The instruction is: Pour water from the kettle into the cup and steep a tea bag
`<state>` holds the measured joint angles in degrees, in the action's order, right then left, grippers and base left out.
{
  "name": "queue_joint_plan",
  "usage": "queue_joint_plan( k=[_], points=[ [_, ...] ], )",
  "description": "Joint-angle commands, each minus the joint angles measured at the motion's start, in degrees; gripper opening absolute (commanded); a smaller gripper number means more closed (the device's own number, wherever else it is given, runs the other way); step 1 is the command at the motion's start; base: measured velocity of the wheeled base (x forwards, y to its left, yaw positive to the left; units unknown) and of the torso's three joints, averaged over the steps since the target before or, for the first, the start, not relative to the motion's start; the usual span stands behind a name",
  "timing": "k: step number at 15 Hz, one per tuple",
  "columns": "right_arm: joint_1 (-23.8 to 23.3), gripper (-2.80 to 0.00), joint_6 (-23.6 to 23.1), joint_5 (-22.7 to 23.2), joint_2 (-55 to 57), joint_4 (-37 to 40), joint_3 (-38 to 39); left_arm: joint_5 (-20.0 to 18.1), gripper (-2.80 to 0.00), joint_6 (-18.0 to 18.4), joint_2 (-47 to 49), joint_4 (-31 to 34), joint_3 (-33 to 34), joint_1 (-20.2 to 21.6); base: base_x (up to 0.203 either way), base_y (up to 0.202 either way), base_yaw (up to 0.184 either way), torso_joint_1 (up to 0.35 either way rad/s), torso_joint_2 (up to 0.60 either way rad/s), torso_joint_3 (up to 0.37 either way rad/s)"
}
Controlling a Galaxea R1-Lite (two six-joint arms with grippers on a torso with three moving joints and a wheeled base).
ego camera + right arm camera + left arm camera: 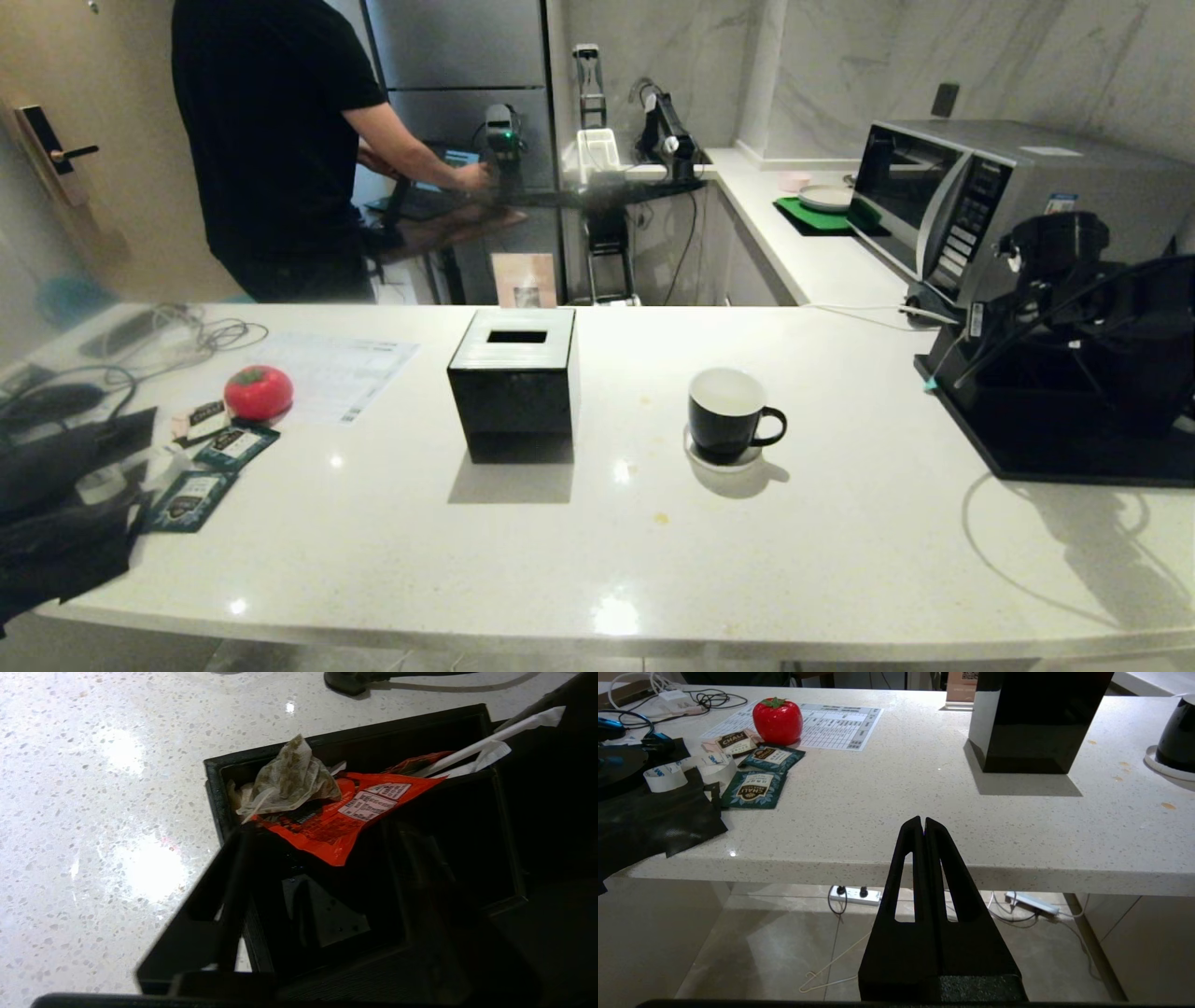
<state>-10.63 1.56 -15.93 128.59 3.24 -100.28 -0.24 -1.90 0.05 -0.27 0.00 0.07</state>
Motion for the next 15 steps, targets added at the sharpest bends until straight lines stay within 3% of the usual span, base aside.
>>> queue_joint_plan(
  k=[1,15],
  points=[
    [0.0,0.0,0.0,-0.2,0.1,0.0,0.0,0.0,-2.8,0.0,0.0,0.0,0.0,0.0,0.0,0.0,0.0,0.0,0.0,0.0],
    [0.2,0.0,-0.6,0.1,-0.8,0.0,-3.6,0.0,-2.8,0.0,0.0,0.0,0.0,0.0,0.0,0.0,0.0,0.0,0.0,0.0]
  ],
)
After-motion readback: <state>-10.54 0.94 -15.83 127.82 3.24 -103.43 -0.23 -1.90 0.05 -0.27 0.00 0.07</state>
